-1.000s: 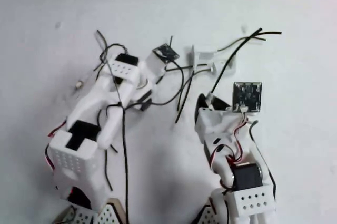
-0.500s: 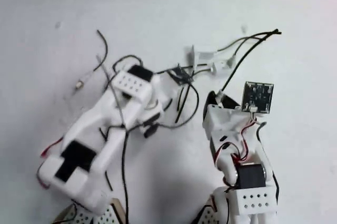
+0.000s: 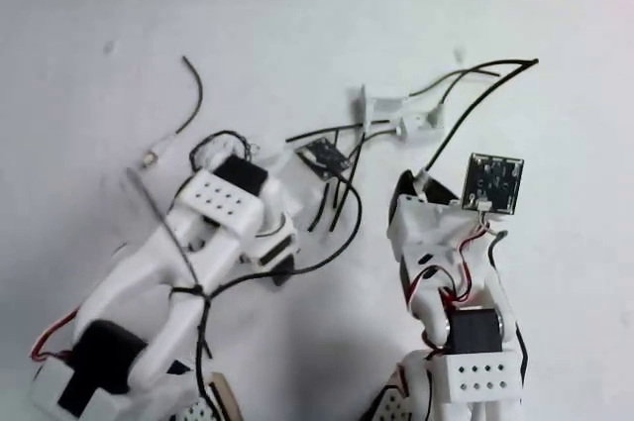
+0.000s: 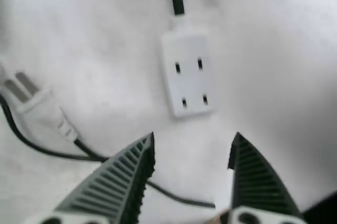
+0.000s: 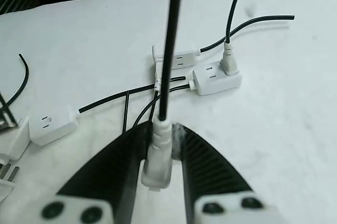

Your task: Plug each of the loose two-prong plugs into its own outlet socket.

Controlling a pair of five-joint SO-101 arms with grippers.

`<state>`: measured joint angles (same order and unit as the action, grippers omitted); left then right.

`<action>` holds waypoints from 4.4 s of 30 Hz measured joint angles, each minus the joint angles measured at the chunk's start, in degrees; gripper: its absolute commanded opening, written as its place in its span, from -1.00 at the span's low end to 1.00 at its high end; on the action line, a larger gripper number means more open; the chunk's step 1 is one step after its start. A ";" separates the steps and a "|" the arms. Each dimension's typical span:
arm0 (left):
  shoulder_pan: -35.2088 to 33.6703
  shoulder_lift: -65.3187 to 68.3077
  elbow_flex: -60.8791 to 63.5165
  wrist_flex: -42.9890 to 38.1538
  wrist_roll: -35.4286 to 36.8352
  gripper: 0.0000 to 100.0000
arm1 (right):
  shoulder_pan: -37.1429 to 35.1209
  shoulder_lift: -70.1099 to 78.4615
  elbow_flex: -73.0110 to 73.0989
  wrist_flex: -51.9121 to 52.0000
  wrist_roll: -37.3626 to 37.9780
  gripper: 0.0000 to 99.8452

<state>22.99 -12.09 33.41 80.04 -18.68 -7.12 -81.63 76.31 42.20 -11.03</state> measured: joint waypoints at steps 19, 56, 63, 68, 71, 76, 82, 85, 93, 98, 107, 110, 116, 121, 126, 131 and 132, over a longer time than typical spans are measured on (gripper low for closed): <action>-9.93 -44.92 20.40 -10.81 -0.09 -0.54 | -28.40 0.00 0.00 5.98 4.92 -0.96; -6.59 -57.93 32.26 -15.82 5.27 -0.54 | -45.19 0.00 1.93 5.98 6.77 -0.96; -3.60 -57.93 31.47 -14.07 5.27 -0.54 | -45.19 0.00 2.99 5.36 6.77 -0.96; -2.99 -57.93 31.47 -14.07 5.19 -0.54 | -45.10 0.00 2.99 5.36 6.77 -0.96; -2.99 -57.93 31.47 -14.07 5.19 -0.54 | -45.01 0.00 2.99 5.36 6.77 -0.96; -10.55 -57.93 31.30 -15.82 5.27 -0.54 | -38.86 0.00 2.99 4.04 7.65 -0.96; -23.91 -57.93 31.38 -21.36 7.38 -0.54 | -36.57 0.00 5.27 3.60 11.43 -0.96; -27.25 -57.93 31.47 -22.86 8.35 -0.54 | -36.57 0.00 5.45 3.60 11.69 -0.96; -39.74 -58.02 33.76 -22.51 6.95 -0.54 | -36.48 -0.09 10.73 -3.43 14.95 -0.96; -41.32 -58.11 40.62 -24.97 4.66 -0.54 | -36.48 -0.09 12.40 -8.88 17.93 -0.96; -41.49 -58.02 44.31 -28.66 4.40 -0.54 | -40.97 1.85 11.60 -9.58 18.29 -0.96; -41.49 -58.02 44.40 -28.66 4.40 -0.54 | -41.05 7.38 9.49 -10.81 18.29 -0.96; -41.49 -58.02 44.40 -28.66 4.40 -0.54 | -41.23 22.68 8.88 -21.63 18.29 -0.96; -41.49 -58.02 44.40 -28.66 4.40 -0.54 | -40.35 29.27 8.88 -27.08 18.29 -0.96; -41.49 -58.02 44.40 -28.66 4.40 -0.54 | -39.21 30.42 8.70 -28.31 18.29 -0.96; -41.49 -58.02 44.57 -28.66 4.31 -0.54 | -39.12 30.51 8.70 -28.31 18.29 -0.96; -41.49 -58.02 44.57 -28.66 4.31 -0.54 | -39.12 30.51 8.70 -28.31 18.29 -0.96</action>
<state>-18.51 -70.11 77.98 51.38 -14.37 -46.24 -51.12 85.01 13.89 7.25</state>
